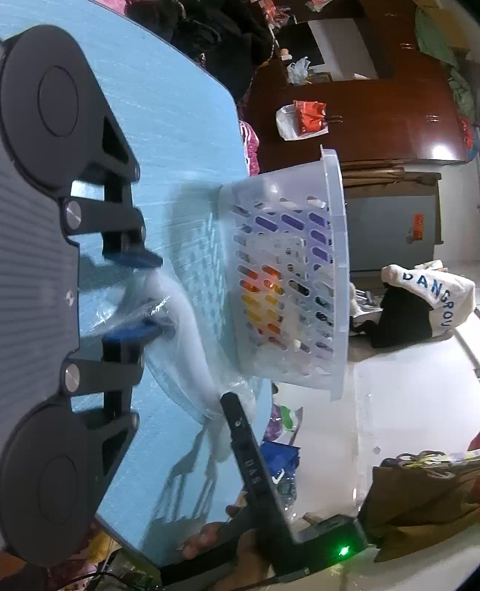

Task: Organize objects
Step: 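Lower both grippers to the clear plastic bag and pinch it together, then carry the plastic bag over the basket and open both grippers to release it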

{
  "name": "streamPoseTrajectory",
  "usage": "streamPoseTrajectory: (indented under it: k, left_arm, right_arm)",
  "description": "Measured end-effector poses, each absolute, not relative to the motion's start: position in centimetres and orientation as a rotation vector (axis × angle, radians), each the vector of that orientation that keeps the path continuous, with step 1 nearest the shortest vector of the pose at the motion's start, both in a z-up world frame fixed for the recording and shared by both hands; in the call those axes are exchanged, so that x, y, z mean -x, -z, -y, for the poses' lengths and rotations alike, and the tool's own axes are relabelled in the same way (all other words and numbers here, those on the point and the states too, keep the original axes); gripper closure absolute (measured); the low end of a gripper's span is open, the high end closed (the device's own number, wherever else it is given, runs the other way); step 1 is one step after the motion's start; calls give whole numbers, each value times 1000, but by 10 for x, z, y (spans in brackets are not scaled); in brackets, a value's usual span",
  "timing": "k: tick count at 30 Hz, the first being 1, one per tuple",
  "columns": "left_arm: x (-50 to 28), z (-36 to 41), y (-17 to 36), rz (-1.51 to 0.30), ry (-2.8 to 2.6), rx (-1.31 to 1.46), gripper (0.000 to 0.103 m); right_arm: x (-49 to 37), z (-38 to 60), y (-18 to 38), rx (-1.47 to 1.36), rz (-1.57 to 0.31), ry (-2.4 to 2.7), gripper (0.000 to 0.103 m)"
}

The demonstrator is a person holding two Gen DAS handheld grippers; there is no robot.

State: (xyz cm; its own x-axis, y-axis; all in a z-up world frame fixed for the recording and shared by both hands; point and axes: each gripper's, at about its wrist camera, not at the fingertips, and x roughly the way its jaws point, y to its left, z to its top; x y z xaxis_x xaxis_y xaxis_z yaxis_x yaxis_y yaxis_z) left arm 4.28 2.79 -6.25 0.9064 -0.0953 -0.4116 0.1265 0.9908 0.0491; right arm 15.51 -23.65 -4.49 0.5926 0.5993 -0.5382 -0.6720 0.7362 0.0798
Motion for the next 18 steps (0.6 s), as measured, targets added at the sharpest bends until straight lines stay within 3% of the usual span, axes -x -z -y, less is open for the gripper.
streamPoseTrajectory:
  k: [5,18]
  left_arm:
    - [-39,-28,61,-391,132,-87,81]
    - [-23,-34,41,-245,160,-74,82]
  right_arm:
    - [-137,235,41,165,-526,-748,84]
    - [-109,249,12,109,-382,-760,87]
